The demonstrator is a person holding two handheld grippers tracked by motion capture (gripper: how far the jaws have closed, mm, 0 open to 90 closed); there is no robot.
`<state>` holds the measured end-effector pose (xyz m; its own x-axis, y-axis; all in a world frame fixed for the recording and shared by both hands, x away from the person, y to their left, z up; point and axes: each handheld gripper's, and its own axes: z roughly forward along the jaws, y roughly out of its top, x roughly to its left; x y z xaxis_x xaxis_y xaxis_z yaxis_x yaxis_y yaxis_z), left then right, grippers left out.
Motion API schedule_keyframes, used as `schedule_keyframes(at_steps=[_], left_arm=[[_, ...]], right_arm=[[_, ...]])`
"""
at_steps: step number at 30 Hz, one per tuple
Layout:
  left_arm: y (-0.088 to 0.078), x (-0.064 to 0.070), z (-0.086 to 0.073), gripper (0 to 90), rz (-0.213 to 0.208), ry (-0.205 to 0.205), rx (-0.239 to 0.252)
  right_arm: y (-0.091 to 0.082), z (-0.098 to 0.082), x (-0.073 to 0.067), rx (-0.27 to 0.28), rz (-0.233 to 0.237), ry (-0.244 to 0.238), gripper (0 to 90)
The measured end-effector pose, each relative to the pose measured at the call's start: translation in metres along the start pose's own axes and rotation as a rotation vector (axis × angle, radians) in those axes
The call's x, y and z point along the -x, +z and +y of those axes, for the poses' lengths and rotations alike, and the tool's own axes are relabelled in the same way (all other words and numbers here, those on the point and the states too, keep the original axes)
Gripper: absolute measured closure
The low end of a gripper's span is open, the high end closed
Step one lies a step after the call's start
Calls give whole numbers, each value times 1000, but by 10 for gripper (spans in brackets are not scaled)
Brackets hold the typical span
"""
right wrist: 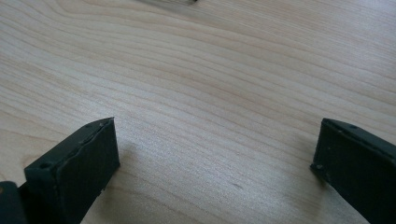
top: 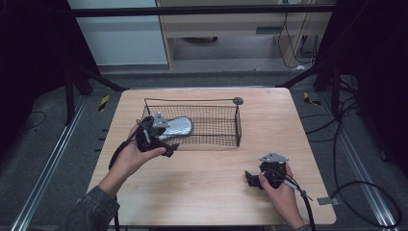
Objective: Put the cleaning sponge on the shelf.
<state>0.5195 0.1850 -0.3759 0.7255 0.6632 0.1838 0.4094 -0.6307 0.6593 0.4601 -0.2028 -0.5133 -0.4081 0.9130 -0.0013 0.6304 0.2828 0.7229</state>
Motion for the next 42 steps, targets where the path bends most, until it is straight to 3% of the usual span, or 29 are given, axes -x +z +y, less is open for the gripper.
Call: schedule_keyframes(at_steps=[11,15,18,23,24,27,28,29,34,38,42], left_arm=[[-13,3,-26,42,0,-45,22],[-17,0,-40,41,18,-65,23],[-18,-3,-57,43,30,-117,32],[-17,-6,-74,44,44,-168,40],[-16,-8,-82,44,60,-176,23],[-13,-11,-93,44,50,-193,3],[-9,-15,-103,44,58,-224,-8],[-8,-17,-107,44,68,-228,-22],[-2,-26,-118,43,87,-242,-41],[5,-35,-128,41,101,-276,-50],[13,-40,-138,44,88,-288,-69]], right_arm=[[0,0,0,0,0,-1,4],[0,0,0,0,1,0,4],[0,0,0,0,0,0,4],[0,0,0,0,1,0,4],[0,0,0,0,0,1,4],[0,0,0,0,1,0,4],[0,0,0,0,1,1,4],[0,0,0,0,1,0,4],[0,0,0,0,1,0,4],[0,0,0,-1,2,-1,4],[0,0,0,0,1,-2,4]])
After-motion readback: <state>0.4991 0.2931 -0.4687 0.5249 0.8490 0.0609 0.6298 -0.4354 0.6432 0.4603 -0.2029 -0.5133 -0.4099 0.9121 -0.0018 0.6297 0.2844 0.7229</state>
